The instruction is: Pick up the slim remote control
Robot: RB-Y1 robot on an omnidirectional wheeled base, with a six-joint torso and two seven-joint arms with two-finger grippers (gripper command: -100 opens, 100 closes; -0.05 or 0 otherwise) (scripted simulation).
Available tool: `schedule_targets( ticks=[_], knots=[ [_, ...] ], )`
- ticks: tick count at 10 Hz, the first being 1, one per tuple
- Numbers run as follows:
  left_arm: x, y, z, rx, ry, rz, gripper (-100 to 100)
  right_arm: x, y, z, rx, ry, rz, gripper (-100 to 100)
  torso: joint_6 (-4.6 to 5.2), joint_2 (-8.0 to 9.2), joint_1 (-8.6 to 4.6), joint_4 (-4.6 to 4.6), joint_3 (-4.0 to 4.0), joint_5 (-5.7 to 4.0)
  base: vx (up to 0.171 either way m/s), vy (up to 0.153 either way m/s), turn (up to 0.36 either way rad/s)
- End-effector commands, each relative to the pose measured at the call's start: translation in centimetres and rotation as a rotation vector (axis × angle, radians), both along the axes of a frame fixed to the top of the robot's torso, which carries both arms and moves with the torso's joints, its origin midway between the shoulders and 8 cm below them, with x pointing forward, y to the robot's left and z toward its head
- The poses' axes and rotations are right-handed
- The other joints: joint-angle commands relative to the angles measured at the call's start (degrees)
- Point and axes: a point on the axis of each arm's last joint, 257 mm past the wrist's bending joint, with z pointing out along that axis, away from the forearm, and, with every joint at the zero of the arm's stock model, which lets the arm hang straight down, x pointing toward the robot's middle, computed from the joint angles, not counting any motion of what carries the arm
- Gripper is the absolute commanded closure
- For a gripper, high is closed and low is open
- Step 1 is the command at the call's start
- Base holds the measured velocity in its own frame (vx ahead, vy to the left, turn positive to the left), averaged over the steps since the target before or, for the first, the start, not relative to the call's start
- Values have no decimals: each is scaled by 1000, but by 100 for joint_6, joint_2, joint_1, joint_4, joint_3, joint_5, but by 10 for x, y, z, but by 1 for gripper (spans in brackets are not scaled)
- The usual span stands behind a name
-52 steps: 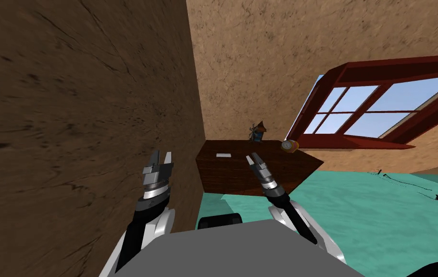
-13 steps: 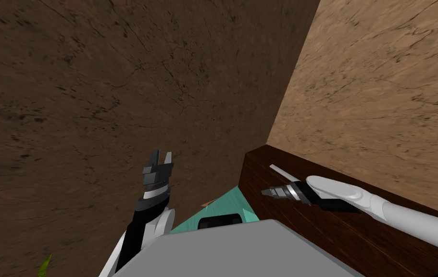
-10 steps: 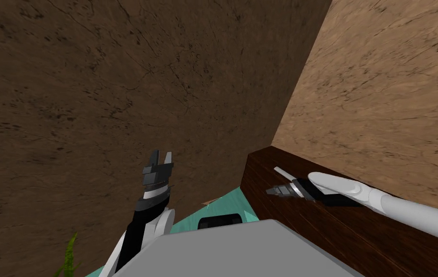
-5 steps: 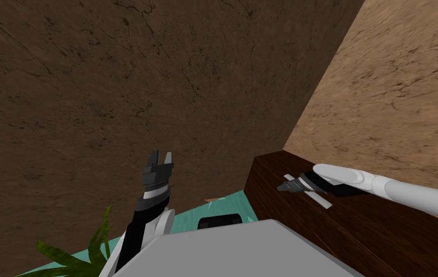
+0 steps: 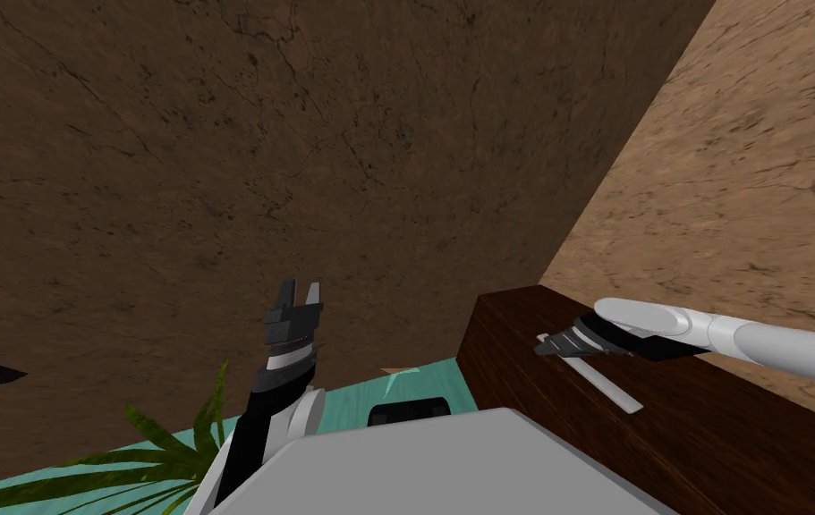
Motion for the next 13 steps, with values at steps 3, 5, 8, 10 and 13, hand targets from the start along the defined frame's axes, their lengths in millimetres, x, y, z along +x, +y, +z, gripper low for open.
schedule_targets(
  ticks=[3,5,8,10,13],
  knots=[
    [0,0,0,0,0,0,0,-28,-47,-1,-105,83,-52,-100,3,-1,-14,0,0,-5,-3,-126,149],
    [0,0,0,0,0,0,0,-38,-51,-6,-113,108,-61,-100,6,-1,1,0,0,-4,3,-64,46],
    [0,0,0,0,0,0,0,-46,-50,-11,-112,130,-67,0,5,-1,24,0,0,3,-2,-29,41],
    [0,0,0,0,0,0,0,-55,-56,-27,-115,123,-73,-100,4,-3,41,-1,-2,6,14,22,43],
    [0,0,0,0,0,0,0,-54,-55,-23,-115,124,-73,100,4,-3,40,-1,-2,5,3,4,1]
  ],
)
